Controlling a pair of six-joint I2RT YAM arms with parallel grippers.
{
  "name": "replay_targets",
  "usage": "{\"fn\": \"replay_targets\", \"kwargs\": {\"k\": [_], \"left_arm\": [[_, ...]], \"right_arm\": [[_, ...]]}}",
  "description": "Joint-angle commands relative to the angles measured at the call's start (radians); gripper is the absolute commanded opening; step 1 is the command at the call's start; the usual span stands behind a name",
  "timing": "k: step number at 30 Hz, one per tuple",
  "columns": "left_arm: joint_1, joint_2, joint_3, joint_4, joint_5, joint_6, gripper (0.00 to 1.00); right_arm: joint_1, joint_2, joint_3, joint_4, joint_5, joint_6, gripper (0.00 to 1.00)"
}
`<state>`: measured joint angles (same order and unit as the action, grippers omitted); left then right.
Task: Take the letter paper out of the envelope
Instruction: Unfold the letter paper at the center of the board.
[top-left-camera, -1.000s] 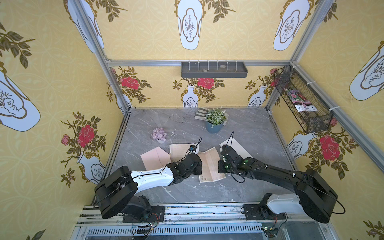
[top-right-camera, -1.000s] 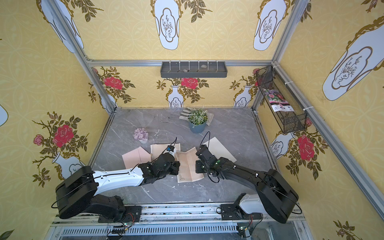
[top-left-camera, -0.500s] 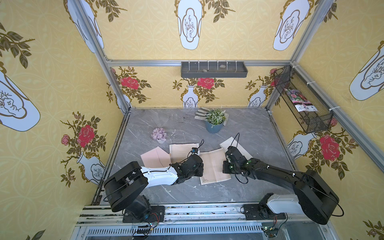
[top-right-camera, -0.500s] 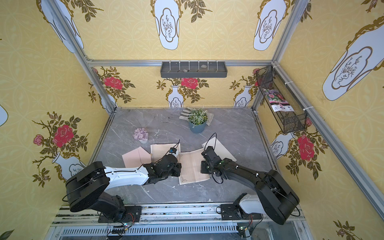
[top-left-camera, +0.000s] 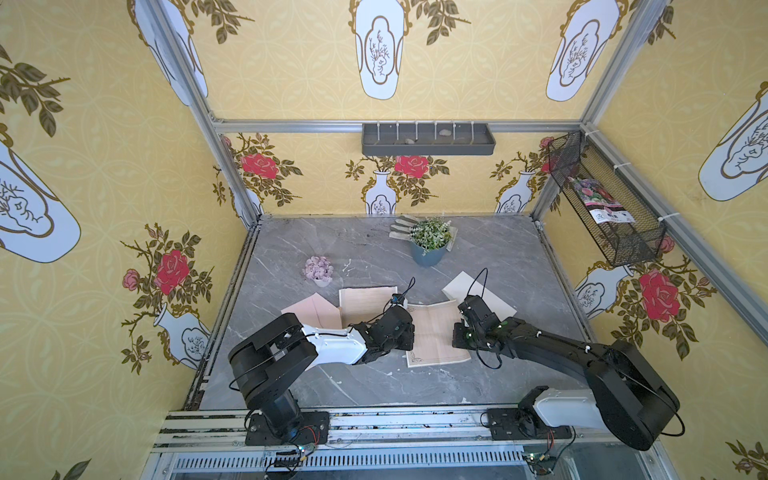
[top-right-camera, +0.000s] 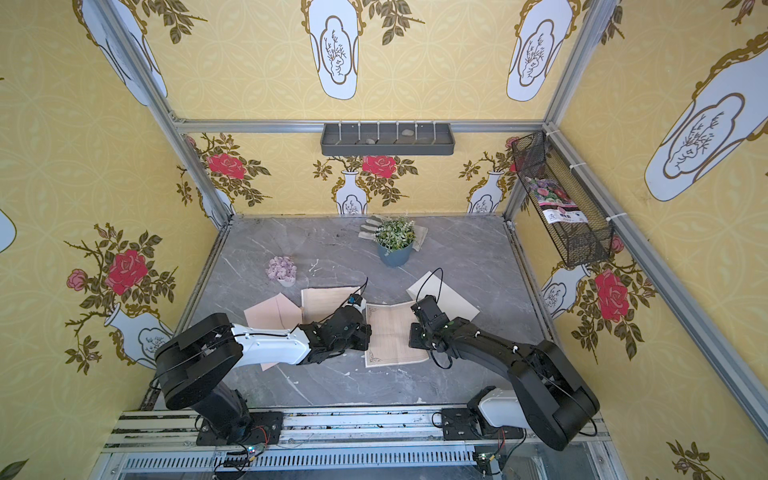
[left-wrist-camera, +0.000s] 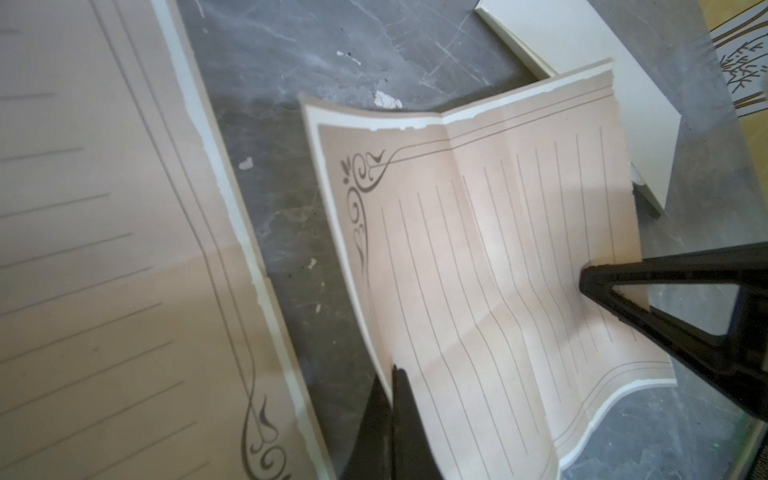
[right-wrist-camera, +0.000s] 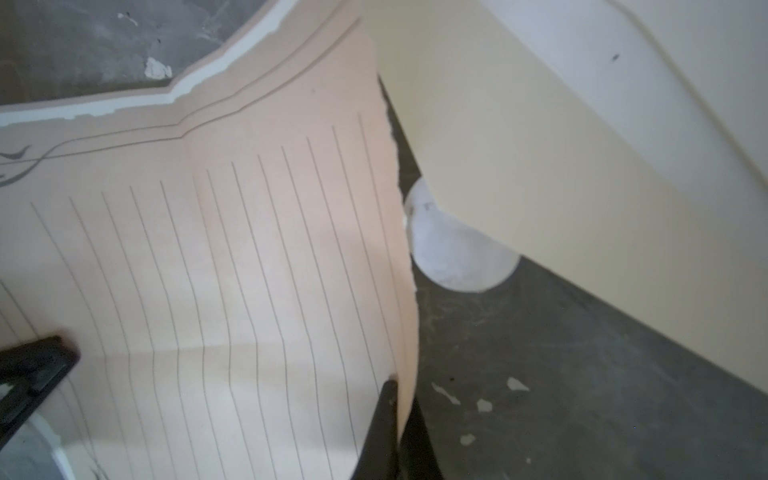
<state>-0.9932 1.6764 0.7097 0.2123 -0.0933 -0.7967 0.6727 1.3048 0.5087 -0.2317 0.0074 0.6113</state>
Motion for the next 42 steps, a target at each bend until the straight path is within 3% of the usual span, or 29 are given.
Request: {"fn": "replay_targets", "kwargs": {"k": [1, 6, 13, 20, 31, 42], "left_arm": [[0.002, 0.02, 0.006, -0.017, -0.014, 0.011, 0.0], [0.002, 0.029, 0.001, -0.013, -0.039, 0.004, 0.0], [0.002, 0.017, -0.002, -0.04, -0.072, 0.004, 0.13], [0.001, 0.004, 0.002, -0.05, -0.073, 0.009, 0.37], [0.002, -0.047, 0.029, -0.088, -0.061, 0.031, 0.38], [0.001, -0.183, 0.025, -0.161, -0.093, 0.047, 0.39]], "right_arm": [[-0.004, 0.002, -0.001, -0.02, 0.024, -0.008, 0.08], [-0.002, 0.009, 0.002, 0.003, 0.01, -0.016, 0.22], [0.002, 0.032, 0.02, 0.005, 0.012, -0.022, 0.38], [0.047, 0.022, 0.052, -0.066, 0.099, -0.003, 0.47], [0.16, -0.057, 0.144, -0.244, 0.247, 0.05, 0.54], [0.208, -0.139, 0.181, -0.291, 0.293, 0.054, 0.56]]}}
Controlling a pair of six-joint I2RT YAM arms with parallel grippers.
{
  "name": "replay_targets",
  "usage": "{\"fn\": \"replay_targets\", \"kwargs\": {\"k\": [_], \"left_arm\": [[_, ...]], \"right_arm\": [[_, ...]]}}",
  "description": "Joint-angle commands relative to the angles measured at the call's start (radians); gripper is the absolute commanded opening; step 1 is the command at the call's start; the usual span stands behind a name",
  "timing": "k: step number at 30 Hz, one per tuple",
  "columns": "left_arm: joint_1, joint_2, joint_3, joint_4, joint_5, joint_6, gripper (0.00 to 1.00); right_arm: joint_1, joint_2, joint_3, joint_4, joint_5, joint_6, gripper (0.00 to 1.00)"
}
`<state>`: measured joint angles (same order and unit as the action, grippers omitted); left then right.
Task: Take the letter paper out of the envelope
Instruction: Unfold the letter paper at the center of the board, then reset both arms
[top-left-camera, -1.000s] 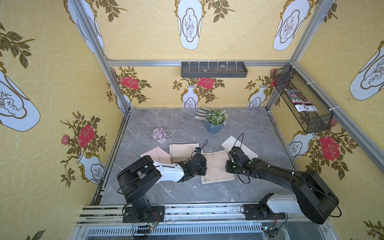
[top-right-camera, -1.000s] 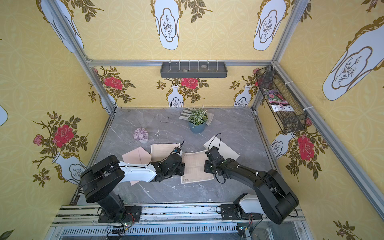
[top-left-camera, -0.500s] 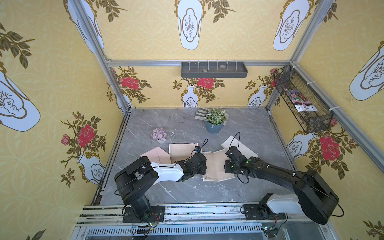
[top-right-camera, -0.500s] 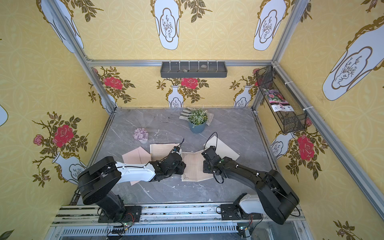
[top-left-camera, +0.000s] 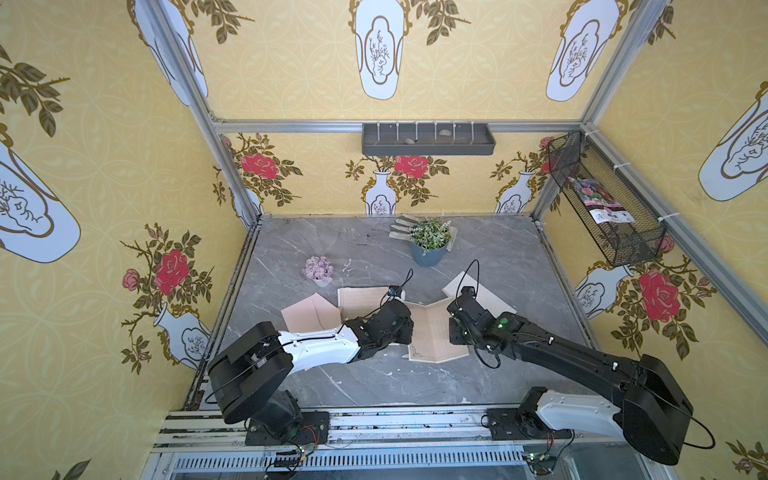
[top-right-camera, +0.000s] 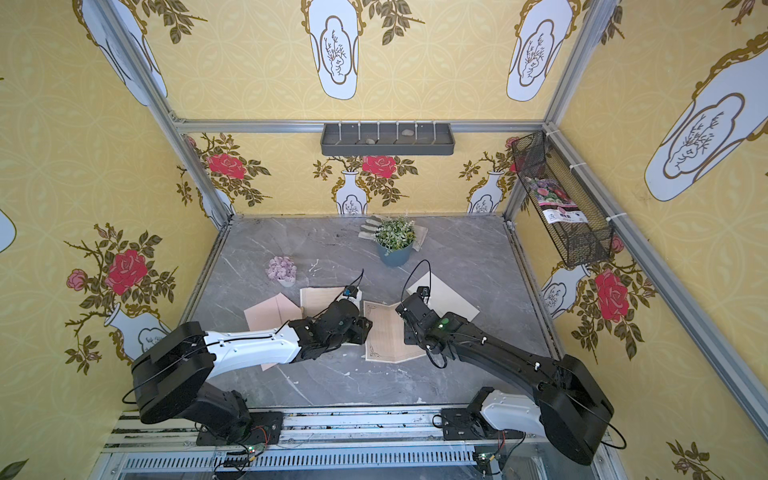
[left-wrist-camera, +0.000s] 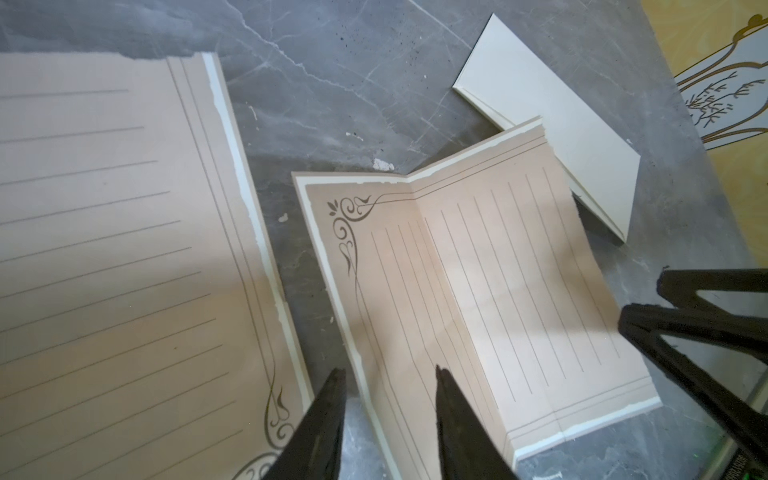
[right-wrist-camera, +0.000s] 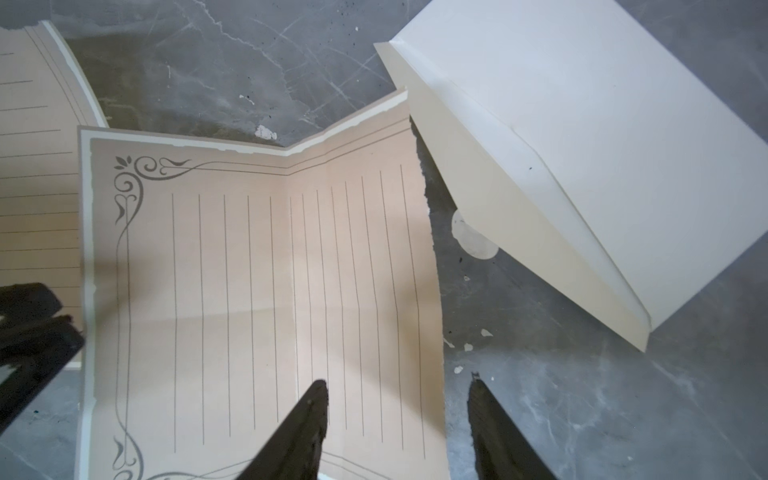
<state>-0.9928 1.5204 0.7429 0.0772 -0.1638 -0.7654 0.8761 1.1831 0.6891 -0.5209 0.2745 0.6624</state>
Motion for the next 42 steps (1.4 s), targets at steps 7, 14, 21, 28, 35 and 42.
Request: {"fn": "replay_targets", "kwargs": {"k": [7, 14, 21, 28, 35, 42], "left_arm": [[0.002, -0.204, -0.07, -0.083, -0.124, 0.072, 0.65], [0.179, -0.441, -0.148, -0.096, -0.096, 0.18, 0.99], [0.533, -0.518, -0.111, -0.17, -0.012, 0.336, 0.99], [0.812, -0.394, -0.129, -0.09, -0.025, 0.489, 0.99], [0.945, -0.447, -0.263, 0.13, 0.007, 0.581, 0.99], [0.955, -0.319, -0.398, 0.464, -0.046, 0.679, 0.99]], "right_arm": [[-0.092, -0.08, -0.016, 0.11, -0.048, -0.137, 0.67], [-0.538, -0.09, -0.032, 0.311, -0.391, -0.331, 0.98], [-0.633, -0.024, -0.047, 0.473, -0.211, -0.479, 0.97], [-0.704, 0.008, -0.246, 0.855, -0.173, -0.627, 0.98], [-0.817, 0.114, -0.371, 1.136, -0.203, -0.585, 0.98], [-0.818, 0.161, -0.361, 1.184, -0.128, -0.621, 0.98]]}}
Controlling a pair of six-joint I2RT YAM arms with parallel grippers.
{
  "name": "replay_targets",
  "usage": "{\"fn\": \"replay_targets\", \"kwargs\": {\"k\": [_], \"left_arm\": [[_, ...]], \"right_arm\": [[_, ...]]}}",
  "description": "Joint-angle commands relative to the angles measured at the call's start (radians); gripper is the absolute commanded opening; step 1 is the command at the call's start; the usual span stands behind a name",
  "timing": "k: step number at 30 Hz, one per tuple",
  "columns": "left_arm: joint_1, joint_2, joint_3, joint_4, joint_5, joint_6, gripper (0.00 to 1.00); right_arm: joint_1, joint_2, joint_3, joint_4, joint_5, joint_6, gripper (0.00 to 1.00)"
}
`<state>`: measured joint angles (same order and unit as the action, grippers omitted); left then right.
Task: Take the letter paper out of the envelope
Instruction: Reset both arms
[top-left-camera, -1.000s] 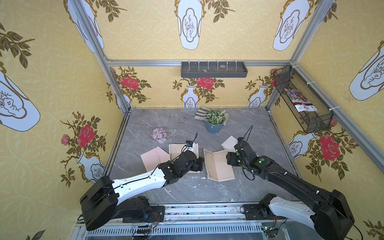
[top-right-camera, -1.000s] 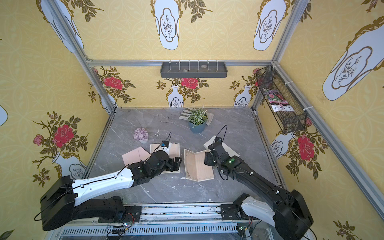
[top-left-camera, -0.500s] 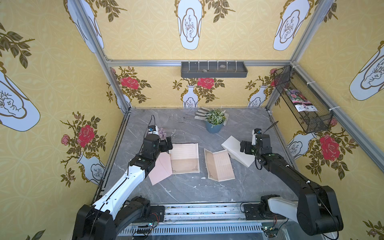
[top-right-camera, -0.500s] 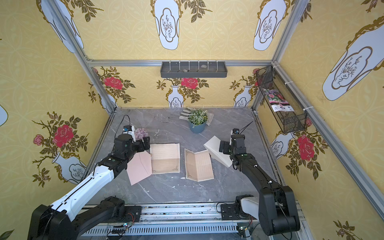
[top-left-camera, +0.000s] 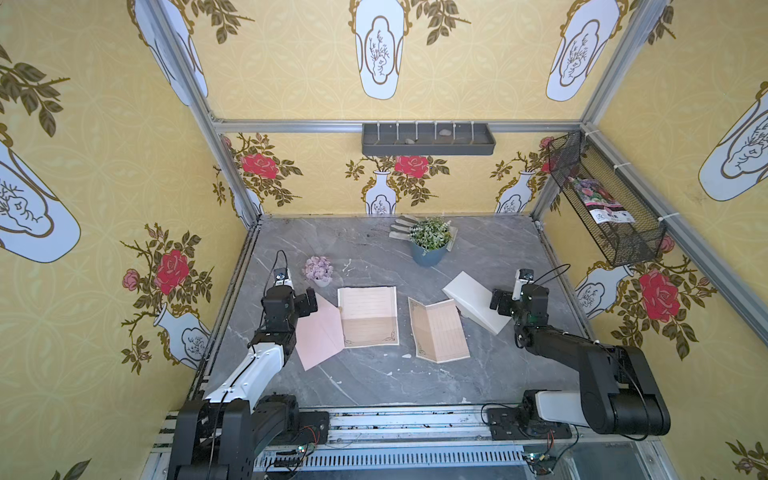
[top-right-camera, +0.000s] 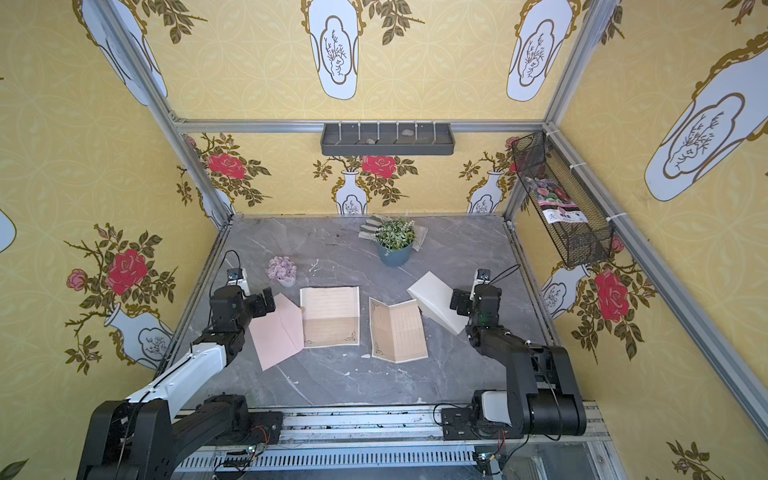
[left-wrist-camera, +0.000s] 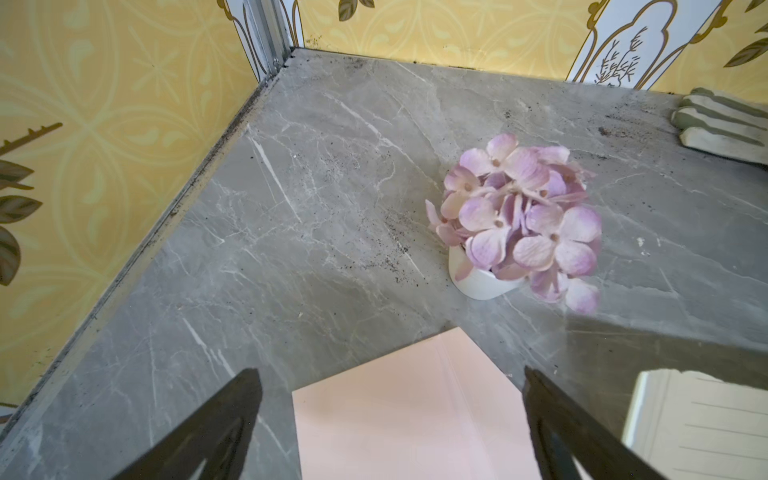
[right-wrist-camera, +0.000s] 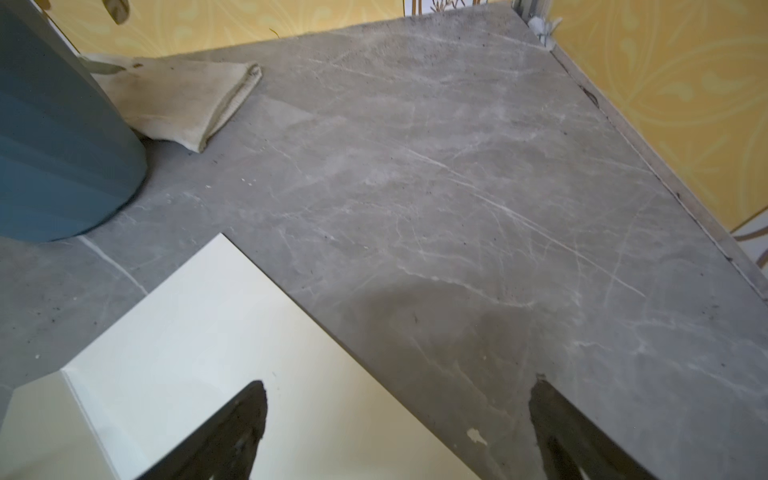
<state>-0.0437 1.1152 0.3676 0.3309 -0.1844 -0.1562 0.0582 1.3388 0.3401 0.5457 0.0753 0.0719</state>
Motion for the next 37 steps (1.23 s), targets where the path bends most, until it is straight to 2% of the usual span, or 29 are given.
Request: {"fn": "replay_targets", "kwargs": {"k": [1, 2, 4, 7, 11, 12, 19, 37], "left_arm": [[0.008, 0.102, -0.007, 0.178, -0.002, 0.077, 0.99], [0.009, 0.12, -0.006, 0.21, -0.001, 0.077, 0.99], [0.011, 0.14, 0.001, 0.227, -0.013, 0.089, 0.99], [0.035, 0.166, 0.002, 0.273, -0.002, 0.106, 0.99], [0.132, 0.333, -0.082, 0.605, 0.104, 0.054, 0.99], [0.146, 0.294, -0.061, 0.5, 0.128, 0.042, 0.99], [0.148, 0.305, -0.058, 0.502, 0.169, 0.064, 0.99], [0.148, 0.309, -0.05, 0.494, 0.191, 0.071, 0.99]], "right_arm": [[-0.001, -0.004, -0.033, 0.162, 0.092, -0.038, 0.97], [0.0, -0.013, -0.069, 0.214, 0.11, -0.045, 0.98], [-0.026, 0.039, -0.175, 0.49, 0.117, -0.039, 0.98], [-0.088, 0.102, -0.174, 0.523, 0.07, 0.015, 0.97], [-0.092, 0.087, -0.179, 0.507, 0.021, -0.008, 0.98], [-0.092, 0.093, -0.183, 0.525, 0.015, -0.01, 0.97], [-0.131, 0.097, -0.164, 0.494, -0.136, -0.025, 0.98], [-0.131, 0.095, -0.167, 0.497, -0.137, -0.029, 0.97]]}}
